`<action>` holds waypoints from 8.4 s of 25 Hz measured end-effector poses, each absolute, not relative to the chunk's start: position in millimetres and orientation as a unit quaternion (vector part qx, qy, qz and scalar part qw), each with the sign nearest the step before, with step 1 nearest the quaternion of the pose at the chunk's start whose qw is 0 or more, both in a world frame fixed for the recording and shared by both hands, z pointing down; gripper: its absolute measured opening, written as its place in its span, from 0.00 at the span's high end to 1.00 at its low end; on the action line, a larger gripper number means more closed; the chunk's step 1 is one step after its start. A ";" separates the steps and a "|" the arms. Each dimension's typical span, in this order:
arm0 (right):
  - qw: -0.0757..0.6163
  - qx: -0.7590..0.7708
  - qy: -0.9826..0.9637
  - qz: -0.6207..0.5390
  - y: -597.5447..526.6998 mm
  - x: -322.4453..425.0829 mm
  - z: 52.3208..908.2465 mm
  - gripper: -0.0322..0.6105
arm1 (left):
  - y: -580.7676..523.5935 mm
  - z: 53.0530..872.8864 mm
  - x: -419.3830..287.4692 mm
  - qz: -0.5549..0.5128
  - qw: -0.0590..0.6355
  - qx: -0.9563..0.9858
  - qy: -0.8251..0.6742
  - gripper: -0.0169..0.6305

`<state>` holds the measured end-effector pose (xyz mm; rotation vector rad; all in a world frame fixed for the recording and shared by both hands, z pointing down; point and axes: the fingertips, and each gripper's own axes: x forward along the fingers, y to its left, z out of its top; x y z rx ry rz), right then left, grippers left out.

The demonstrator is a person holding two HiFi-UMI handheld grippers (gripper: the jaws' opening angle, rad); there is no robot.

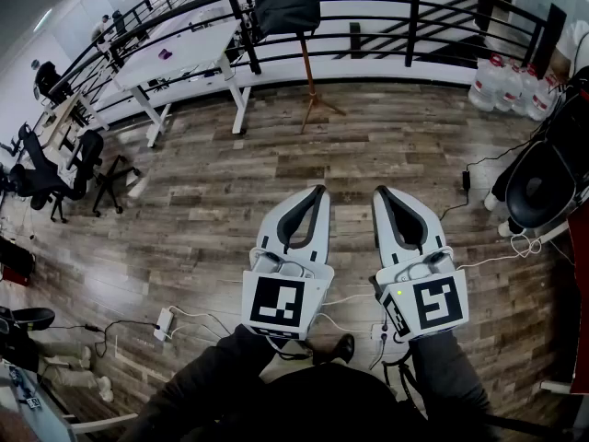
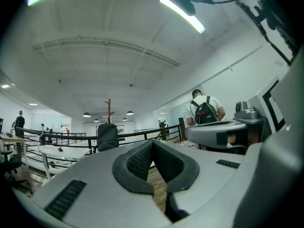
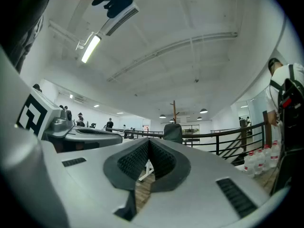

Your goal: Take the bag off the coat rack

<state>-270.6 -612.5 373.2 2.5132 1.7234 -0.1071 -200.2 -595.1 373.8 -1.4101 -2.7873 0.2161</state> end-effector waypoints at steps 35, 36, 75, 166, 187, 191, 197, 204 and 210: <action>0.035 0.821 0.570 -0.021 -48.3 -216.4 362.9 0.94 | -19.7 387.8 -132.9 0.048 -0.008 -0.454 -0.890 0.96; 0.038 0.823 0.567 -0.024 -36.1 -217.7 361.1 0.94 | -7.4 386.5 -134.6 0.049 -0.010 -0.456 -0.889 0.96; 0.022 0.857 0.514 -0.011 500.9 -284.0 358.3 0.94 | 526.4 375.4 -178.3 0.007 0.013 -0.509 -0.860 0.96; 0.104 0.868 0.476 0.101 736.3 -195.4 117.8 0.89 | 751.6 114.0 -167.3 0.121 0.070 -0.355 -0.924 0.91; 0.136 0.965 0.218 0.059 499.7 -64.2 165.6 0.89 | 496.8 162.2 -30.8 0.104 0.068 -0.612 -0.781 0.91; 0.132 0.981 0.133 0.055 456.3 -14.4 178.4 0.89 | 448.3 176.6 17.8 0.081 0.075 -0.682 -0.723 0.91; 0.135 0.990 0.023 0.040 359.7 76.3 203.9 0.89 | 345.8 201.8 104.6 0.071 0.078 -0.762 -0.639 0.91; 0.148 0.979 -0.136 0.021 210.0 180.9 220.0 0.89 | 188.1 216.0 203.1 0.061 0.074 -0.856 -0.508 0.91; 0.150 0.954 -0.259 0.004 40.3 275.4 221.4 0.89 | 13.8 218.8 290.8 0.046 0.072 -0.914 -0.397 0.91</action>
